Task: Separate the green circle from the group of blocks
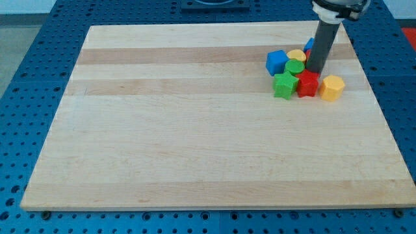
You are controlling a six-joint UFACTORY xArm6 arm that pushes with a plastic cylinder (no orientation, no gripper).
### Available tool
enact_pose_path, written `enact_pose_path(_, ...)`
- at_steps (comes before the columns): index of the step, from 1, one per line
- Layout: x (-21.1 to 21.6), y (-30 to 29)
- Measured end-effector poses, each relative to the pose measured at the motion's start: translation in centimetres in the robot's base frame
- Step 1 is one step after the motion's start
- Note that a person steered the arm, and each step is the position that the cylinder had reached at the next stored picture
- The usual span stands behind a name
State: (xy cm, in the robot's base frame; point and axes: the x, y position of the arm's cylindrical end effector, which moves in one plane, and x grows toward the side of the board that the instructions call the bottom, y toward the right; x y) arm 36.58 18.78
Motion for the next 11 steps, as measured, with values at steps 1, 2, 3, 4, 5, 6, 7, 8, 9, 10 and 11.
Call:
enact_pose_path(1, 0.0, -0.9)
enact_pose_path(2, 0.0, -2.7)
enact_pose_path(3, 0.0, -4.7)
enact_pose_path(4, 0.0, -6.4)
enact_pose_path(5, 0.1, -8.2)
enact_pose_path(6, 0.1, -10.0)
enact_pose_path(7, 0.1, -11.6)
enact_pose_path(8, 0.2, -13.4)
enact_pose_path(9, 0.2, -14.9)
enact_pose_path(10, 0.2, -15.6)
enact_pose_path(11, 1.5, -15.1)
